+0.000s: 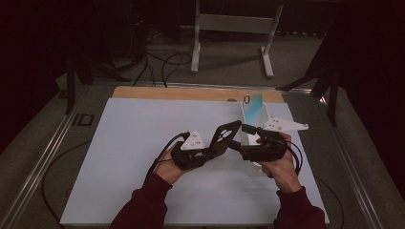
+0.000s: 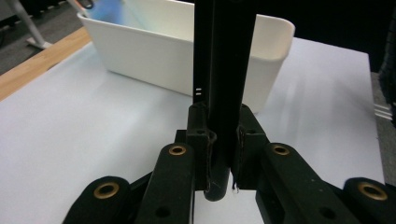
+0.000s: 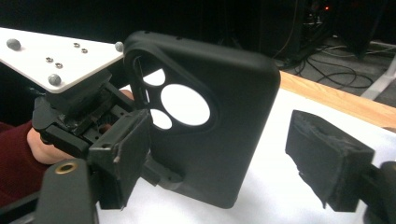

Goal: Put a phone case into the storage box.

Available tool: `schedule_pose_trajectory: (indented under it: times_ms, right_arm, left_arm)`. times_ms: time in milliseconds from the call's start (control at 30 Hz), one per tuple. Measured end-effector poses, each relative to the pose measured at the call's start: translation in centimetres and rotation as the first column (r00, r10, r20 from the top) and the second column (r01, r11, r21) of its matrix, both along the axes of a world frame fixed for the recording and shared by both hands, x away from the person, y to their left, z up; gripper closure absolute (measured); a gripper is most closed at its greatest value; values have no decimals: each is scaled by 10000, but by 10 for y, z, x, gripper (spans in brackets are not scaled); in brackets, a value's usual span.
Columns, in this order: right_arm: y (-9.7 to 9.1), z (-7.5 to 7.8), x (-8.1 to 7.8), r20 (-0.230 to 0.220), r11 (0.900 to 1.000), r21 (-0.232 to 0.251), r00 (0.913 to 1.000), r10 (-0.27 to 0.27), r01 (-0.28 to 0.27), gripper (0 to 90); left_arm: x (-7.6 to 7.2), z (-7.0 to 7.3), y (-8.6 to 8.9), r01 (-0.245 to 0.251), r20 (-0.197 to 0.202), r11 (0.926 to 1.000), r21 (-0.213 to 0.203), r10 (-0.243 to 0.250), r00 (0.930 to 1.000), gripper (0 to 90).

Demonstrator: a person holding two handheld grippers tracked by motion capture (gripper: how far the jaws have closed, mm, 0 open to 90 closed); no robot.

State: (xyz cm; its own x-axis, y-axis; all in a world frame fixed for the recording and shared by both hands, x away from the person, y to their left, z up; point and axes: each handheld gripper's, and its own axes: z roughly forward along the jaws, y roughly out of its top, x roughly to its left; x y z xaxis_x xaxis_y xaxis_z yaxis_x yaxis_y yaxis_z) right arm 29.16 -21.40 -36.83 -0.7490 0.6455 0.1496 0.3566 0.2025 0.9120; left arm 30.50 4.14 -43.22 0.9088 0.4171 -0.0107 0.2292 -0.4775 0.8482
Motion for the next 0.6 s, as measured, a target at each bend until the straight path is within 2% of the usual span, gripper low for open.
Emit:
schedule_pose_trajectory:
  times_ms: [133,300,600]
  right_arm:
    - [1,-1,-2,128,9996,7,9995,-278,278,174]
    - [4,-1,-4,95,9975,345,9980,-620,617,136]
    - [23,3,-6,493,9940,457,9936,-1016,993,92]
  left_arm:
    - [1,-1,2,-341,-54,9994,-59,341,9994,804]
    - [1,-1,1,-694,-102,9973,-240,692,9976,804]
    - [-2,-1,-5,-800,-204,9958,-439,792,9967,804]
